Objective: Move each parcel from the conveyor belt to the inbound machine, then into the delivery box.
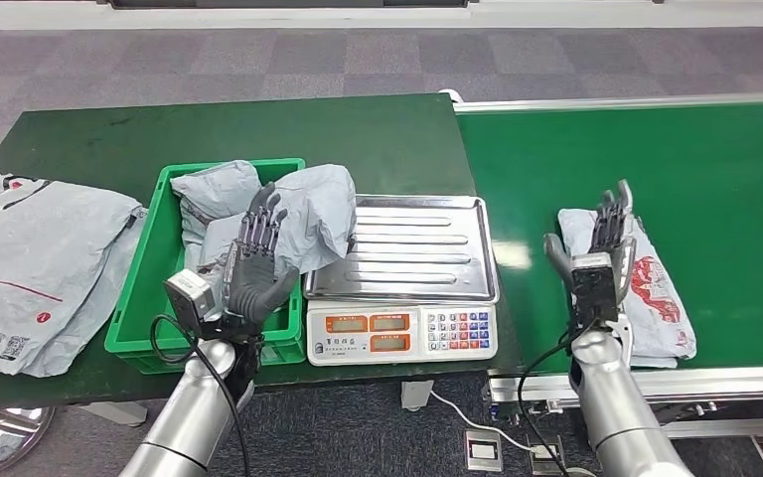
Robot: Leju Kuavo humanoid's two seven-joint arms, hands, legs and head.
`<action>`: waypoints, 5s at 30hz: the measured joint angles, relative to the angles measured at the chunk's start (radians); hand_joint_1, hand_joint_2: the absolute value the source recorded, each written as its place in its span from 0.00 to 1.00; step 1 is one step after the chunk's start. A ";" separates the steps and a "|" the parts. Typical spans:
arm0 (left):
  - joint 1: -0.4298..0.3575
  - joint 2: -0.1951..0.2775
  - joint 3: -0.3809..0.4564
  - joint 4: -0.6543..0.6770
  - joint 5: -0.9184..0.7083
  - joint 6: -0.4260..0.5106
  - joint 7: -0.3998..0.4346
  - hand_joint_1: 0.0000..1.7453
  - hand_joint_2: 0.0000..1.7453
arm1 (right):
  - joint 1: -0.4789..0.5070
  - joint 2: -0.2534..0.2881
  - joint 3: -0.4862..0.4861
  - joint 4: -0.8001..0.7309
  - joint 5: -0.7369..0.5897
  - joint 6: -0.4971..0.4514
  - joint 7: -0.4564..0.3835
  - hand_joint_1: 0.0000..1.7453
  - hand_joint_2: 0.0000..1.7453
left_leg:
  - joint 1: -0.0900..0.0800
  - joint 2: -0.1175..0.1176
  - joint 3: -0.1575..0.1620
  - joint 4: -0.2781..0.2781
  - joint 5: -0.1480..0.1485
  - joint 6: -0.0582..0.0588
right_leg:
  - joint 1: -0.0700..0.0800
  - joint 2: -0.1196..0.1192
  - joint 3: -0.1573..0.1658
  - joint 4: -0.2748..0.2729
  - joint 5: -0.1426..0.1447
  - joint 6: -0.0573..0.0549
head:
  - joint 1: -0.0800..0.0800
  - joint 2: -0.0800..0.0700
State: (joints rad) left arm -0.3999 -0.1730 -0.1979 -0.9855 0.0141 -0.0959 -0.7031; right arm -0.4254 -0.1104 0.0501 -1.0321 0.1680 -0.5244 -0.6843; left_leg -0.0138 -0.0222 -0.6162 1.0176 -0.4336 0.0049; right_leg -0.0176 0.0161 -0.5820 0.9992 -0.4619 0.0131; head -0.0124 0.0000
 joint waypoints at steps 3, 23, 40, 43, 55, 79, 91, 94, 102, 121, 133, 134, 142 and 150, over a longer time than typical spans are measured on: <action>0.003 0.000 0.000 0.022 0.000 -0.017 0.000 0.00 1.00 | -0.073 -0.044 -0.030 0.040 0.101 -0.008 0.066 0.00 1.00 | 0.000 0.000 0.000 0.000 0.000 0.000 | 0.000 0.000 0.000 0.000 0.000 0.000 | 0.000 0.000; -0.006 0.019 -0.001 0.065 -0.027 0.039 0.000 0.00 1.00 | -0.407 -0.240 0.025 0.642 0.577 0.682 0.823 0.00 1.00 | 0.000 -0.003 -0.001 0.000 0.001 0.001 | 0.000 -0.002 0.000 0.000 0.001 0.001 | 0.000 0.000; -0.041 0.015 -0.001 0.123 -0.013 0.005 0.000 0.00 1.00 | -0.390 -0.283 0.224 0.703 0.690 1.125 0.641 1.00 1.00 | 0.000 -0.002 0.000 0.000 0.001 0.001 | 0.000 -0.002 0.001 0.000 0.001 0.001 | 0.000 0.000; -0.035 0.015 0.000 0.123 -0.013 0.002 0.000 0.00 1.00 | -0.390 -0.282 0.233 0.703 0.688 1.097 0.655 1.00 1.00 | 0.000 -0.002 0.000 0.000 0.001 0.001 | 0.000 -0.002 0.001 0.000 0.001 0.001 | 0.000 0.000; -0.029 0.016 0.000 0.121 -0.023 -0.003 -0.001 0.00 1.00 | -0.365 -0.272 0.244 0.704 0.685 1.070 0.644 1.00 1.00 | 0.000 -0.002 0.000 0.000 0.001 0.001 | 0.000 -0.002 0.001 0.000 0.001 0.001 | 0.000 0.000; -0.015 0.040 0.023 0.100 -0.014 0.014 -0.001 0.00 1.00 | -0.367 -0.191 0.268 0.681 0.616 0.648 0.516 0.00 1.00 | 0.000 0.001 -0.001 0.000 0.001 0.001 | 0.000 0.000 0.000 0.001 0.002 0.001 | 0.000 0.000; 0.023 0.038 0.052 0.055 -0.015 0.009 -0.001 0.00 1.00 | -0.230 -0.086 0.014 0.168 0.449 -0.128 0.159 0.00 1.00 | 0.001 -0.006 -0.001 0.000 0.002 0.000 | 0.001 -0.006 0.001 0.001 0.000 -0.001 | 0.000 0.000; 0.014 0.034 0.052 0.062 -0.014 0.002 -0.001 0.00 1.00 | -0.164 -0.031 -0.065 0.022 0.500 -0.169 0.071 0.00 1.00 | 0.001 -0.005 -0.001 0.000 0.002 -0.001 | 0.001 -0.006 0.001 0.001 0.000 -0.001 | 0.000 0.000; 0.007 0.032 0.052 0.069 -0.017 0.008 -0.001 0.00 1.00 | -0.229 0.028 -0.156 0.086 0.735 0.292 0.518 0.00 1.00 | 0.001 0.001 0.000 0.000 0.003 -0.001 | 0.001 0.000 -0.001 0.001 0.002 -0.002 | 0.000 0.000; -0.055 0.025 0.053 0.154 -0.035 -0.009 -0.001 0.00 1.00 | -0.349 -0.092 0.009 0.638 0.943 0.835 0.762 0.00 1.00 | 0.001 -0.005 -0.004 0.000 0.006 0.000 | 0.001 -0.004 -0.003 0.000 0.005 0.001 | 0.000 0.000; -0.052 0.023 0.053 0.155 -0.035 -0.009 -0.001 0.00 1.00 | -0.344 -0.113 0.025 0.658 0.938 0.905 0.706 0.00 1.00 | 0.001 -0.005 -0.004 0.000 0.006 0.000 | 0.001 -0.004 -0.002 0.000 0.005 0.001 | 0.000 0.000; -0.053 0.023 0.053 0.156 -0.035 -0.010 -0.001 0.00 1.00 | -0.344 -0.114 0.026 0.660 0.937 0.932 0.676 0.00 1.00 | 0.001 -0.005 -0.004 0.000 0.006 0.000 | 0.001 -0.004 -0.002 0.000 0.005 0.001 | 0.000 0.000; -0.068 0.020 0.051 0.175 -0.033 -0.026 -0.001 0.00 1.00 | -0.347 -0.131 0.082 0.665 0.919 1.135 0.416 1.00 1.00 | 0.001 -0.001 -0.001 0.000 0.006 0.000 | 0.001 -0.001 -0.001 0.000 0.005 0.001 | 0.000 0.000; -0.069 0.019 0.050 0.179 -0.028 -0.026 -0.001 0.00 1.00 | -0.351 -0.133 0.129 0.665 0.899 1.145 0.407 0.86 1.00 | 0.001 0.000 0.000 0.000 0.006 -0.001 | 0.002 0.000 0.000 0.001 0.005 0.000 | 0.000 0.000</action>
State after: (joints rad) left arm -0.4691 -0.1537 -0.1476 -0.8064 -0.0142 -0.1221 -0.7042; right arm -0.7760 -0.2430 0.1791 -0.3674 1.0667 0.6204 -0.2777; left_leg -0.0124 -0.0224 -0.6161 1.0176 -0.4278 0.0042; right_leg -0.0161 0.0165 -0.5821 0.9997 -0.4572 0.0136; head -0.0122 0.0000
